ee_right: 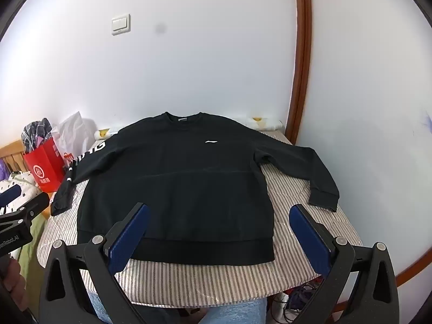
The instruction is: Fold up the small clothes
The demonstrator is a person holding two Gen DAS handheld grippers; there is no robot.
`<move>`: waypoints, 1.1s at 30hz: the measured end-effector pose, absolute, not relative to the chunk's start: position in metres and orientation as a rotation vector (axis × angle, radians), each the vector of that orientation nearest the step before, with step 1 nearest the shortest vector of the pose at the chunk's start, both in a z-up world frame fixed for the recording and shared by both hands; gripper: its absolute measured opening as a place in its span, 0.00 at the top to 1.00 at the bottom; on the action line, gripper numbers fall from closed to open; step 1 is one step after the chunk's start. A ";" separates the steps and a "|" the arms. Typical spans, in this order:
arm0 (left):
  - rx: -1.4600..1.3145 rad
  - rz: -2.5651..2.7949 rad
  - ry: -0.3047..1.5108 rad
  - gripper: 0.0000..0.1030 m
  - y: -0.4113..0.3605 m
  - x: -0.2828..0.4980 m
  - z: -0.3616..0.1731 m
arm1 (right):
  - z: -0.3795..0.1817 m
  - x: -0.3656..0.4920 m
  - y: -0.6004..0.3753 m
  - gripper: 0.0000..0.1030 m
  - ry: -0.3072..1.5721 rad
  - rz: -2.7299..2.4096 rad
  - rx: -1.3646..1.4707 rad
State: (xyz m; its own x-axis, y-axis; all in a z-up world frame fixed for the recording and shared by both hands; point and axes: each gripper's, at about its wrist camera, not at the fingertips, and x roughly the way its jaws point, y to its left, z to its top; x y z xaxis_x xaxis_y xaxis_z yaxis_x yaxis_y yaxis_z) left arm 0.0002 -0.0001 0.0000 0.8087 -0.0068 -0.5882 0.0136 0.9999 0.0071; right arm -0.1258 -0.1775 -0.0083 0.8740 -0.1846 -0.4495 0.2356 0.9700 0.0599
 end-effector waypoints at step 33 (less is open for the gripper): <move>0.033 -0.014 0.589 0.00 -0.009 -0.003 0.019 | -0.003 -0.130 -0.176 0.01 0.450 -0.207 0.123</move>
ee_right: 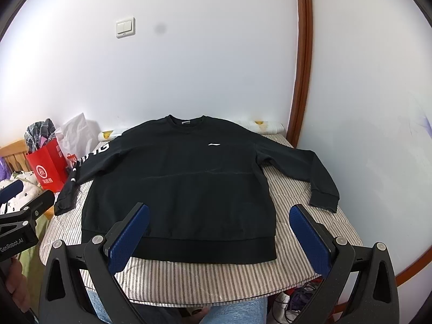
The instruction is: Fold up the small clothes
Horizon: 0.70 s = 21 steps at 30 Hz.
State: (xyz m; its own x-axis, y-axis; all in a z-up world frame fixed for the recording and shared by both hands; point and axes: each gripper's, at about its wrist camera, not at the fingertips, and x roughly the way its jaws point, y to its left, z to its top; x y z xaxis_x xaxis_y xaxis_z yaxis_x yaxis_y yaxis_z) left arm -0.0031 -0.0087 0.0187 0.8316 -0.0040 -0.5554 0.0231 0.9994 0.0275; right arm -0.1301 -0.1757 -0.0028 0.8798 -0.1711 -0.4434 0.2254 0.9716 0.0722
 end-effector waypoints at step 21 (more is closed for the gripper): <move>0.026 -0.008 0.595 0.00 -0.005 -0.003 0.016 | -0.007 -0.129 -0.173 0.01 0.457 -0.207 0.123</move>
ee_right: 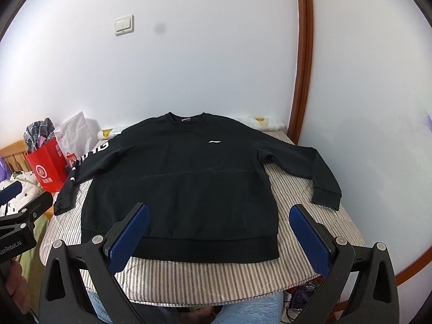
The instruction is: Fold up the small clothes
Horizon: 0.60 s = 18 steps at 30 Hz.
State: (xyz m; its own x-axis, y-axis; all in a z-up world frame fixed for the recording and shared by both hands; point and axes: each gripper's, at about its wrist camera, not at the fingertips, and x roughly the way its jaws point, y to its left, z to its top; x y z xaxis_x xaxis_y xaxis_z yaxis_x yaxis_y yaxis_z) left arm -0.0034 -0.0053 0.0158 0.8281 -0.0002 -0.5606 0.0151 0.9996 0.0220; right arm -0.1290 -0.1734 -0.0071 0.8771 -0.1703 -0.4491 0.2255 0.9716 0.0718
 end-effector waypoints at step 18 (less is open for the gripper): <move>0.017 -0.010 0.580 0.00 0.003 -0.005 0.015 | -0.007 -0.122 -0.171 0.01 0.465 -0.201 0.119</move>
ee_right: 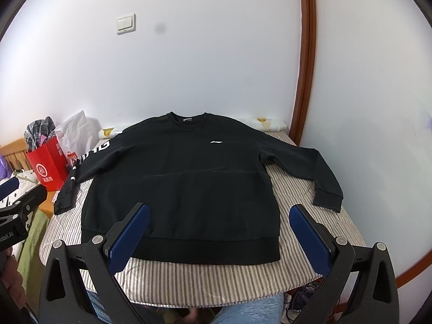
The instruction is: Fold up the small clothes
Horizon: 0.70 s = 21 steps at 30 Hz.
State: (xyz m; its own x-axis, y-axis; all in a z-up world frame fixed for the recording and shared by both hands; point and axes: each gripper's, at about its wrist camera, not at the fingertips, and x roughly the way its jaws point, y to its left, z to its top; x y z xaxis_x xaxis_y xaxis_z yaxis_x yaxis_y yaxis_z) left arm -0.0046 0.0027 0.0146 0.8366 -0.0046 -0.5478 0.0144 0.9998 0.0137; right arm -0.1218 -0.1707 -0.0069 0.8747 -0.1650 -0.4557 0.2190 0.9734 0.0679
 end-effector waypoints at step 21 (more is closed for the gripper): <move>0.027 -0.026 0.572 0.00 -0.012 -0.003 0.013 | -0.013 -0.117 -0.178 0.01 0.471 -0.188 0.140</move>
